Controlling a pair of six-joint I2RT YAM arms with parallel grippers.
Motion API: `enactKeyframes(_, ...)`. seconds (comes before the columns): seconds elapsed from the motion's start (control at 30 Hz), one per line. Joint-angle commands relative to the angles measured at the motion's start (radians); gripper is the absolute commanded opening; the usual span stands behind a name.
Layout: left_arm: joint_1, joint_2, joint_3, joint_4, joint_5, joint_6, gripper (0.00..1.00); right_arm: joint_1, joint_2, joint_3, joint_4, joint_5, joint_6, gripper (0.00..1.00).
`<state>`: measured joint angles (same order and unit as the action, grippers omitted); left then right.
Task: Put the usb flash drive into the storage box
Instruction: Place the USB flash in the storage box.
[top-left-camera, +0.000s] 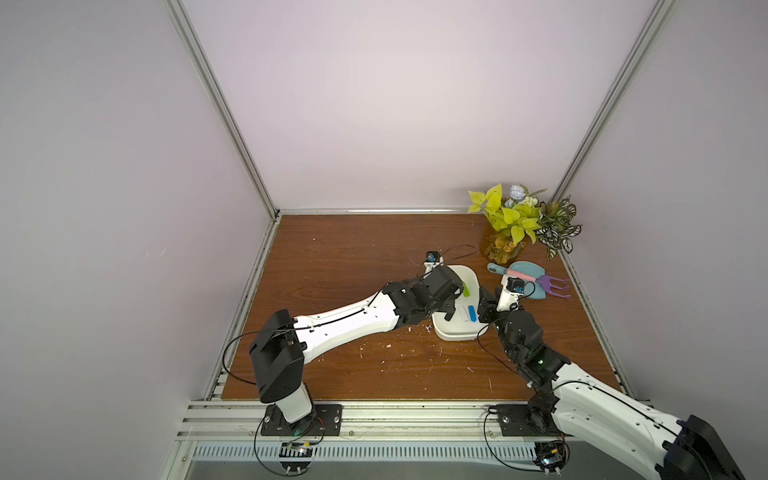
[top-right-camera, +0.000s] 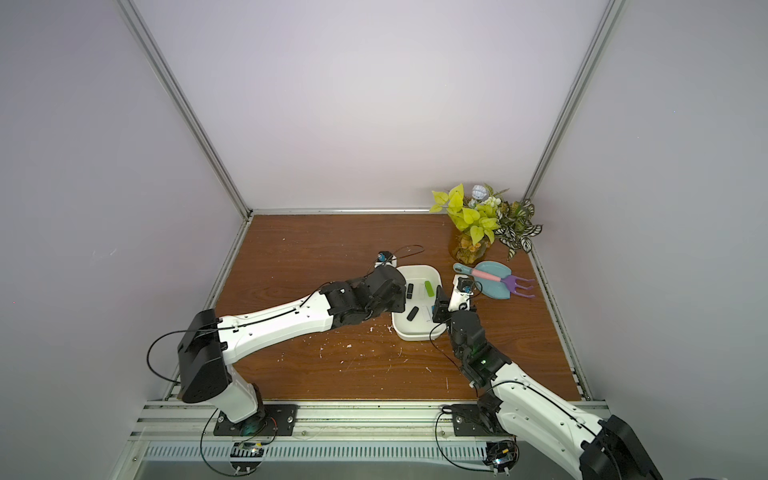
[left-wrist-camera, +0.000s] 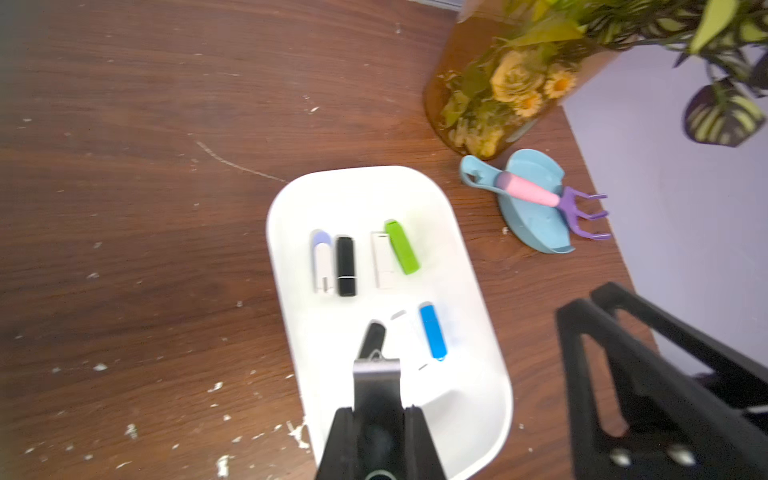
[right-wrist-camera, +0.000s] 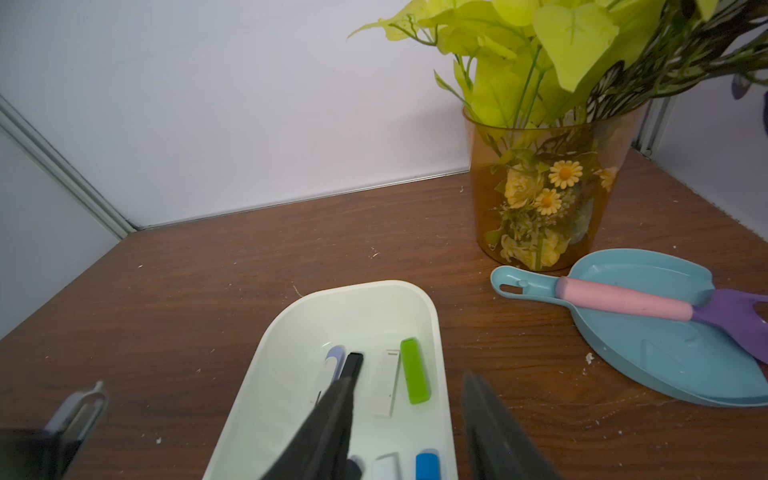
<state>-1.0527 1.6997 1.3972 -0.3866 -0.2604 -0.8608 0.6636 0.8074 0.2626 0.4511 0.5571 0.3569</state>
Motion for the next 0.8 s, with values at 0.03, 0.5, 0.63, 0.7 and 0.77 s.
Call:
enactKeyframes(0.03, -0.007, 0.138, 0.075, -0.030, 0.038, -0.004, 0.00, -0.005, -0.034, 0.003, -0.009, 0.084, 0.024, 0.48)
enactKeyframes(0.5, -0.005, 0.342, 0.195, -0.144, -0.055, -0.057, 0.00, -0.025, -0.068, 0.002, -0.051, 0.127, 0.058, 0.48)
enactKeyframes(0.63, 0.002, 0.378, 0.200, -0.157, -0.060, -0.062, 0.01, -0.027, -0.065, 0.001, -0.048, 0.118, 0.059, 0.48)
enactKeyframes(0.7, 0.008, 0.396, 0.203, -0.158, -0.055, -0.066, 0.00, -0.027, -0.062, 0.003, -0.050, 0.114, 0.059, 0.48)
enactKeyframes(0.77, 0.011, 0.412, 0.206, -0.157, -0.061, -0.066, 0.01, -0.028, -0.065, 0.003, -0.051, 0.113, 0.061, 0.48)
